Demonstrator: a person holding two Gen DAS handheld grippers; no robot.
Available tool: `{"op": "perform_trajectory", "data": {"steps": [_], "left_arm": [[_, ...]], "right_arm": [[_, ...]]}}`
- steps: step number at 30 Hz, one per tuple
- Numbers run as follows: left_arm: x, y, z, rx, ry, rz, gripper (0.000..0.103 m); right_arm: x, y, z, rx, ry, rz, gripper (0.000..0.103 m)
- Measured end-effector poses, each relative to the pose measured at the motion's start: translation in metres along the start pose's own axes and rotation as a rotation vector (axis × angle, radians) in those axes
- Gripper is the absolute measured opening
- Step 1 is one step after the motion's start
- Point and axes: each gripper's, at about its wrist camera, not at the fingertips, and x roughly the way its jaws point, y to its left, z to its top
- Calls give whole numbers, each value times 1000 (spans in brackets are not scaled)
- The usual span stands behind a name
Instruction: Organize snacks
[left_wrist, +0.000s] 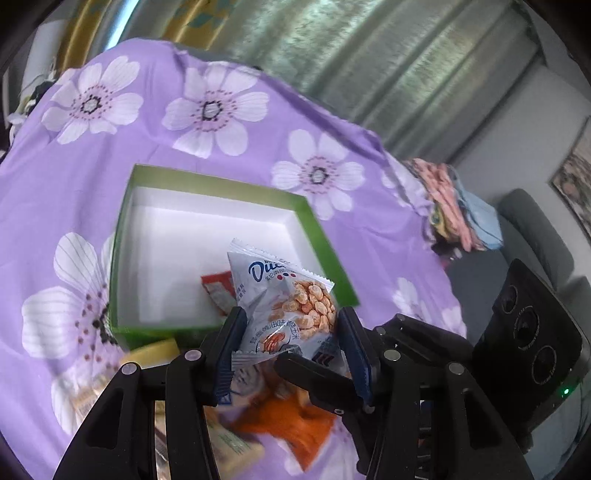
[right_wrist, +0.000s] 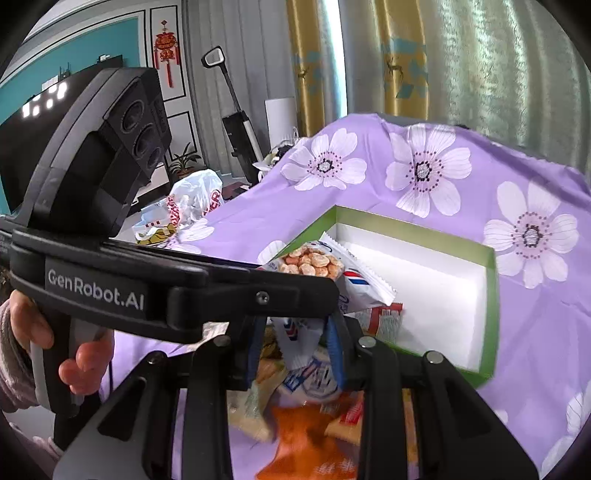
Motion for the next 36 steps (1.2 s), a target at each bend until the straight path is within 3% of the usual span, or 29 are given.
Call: {"op": "perform_trajectory", "data": {"steps": [7,9,11,12,13,20,30,36], "left_arm": [[27,27,12,-53,30,38,52],[31,34,14,-75,21,47,52],[34,41,16,-103,26,70,62],[34,44,15,-116,31,80,79],[32,47,15,-124,27,84,82],[4,51,6,-123,-2,130,82],[-27,32,-30,-59,-18,208,82],[-30,19,-63,-49,30,167,82]], "right_arm": [[42,-16,3,37,51,-3,35],[49,-19,3,50,56,-25,43],[55,-24,1,77,64,-47,48],[56,-28,0,93,65,-58,48],[56,-31,-1,111,64,-60,49],[15,-46,-19,211,10,-61,56],[-40,-44,-50,253,-10,-101,63],[-54,-34,-79,280,28,-85,66]]}}
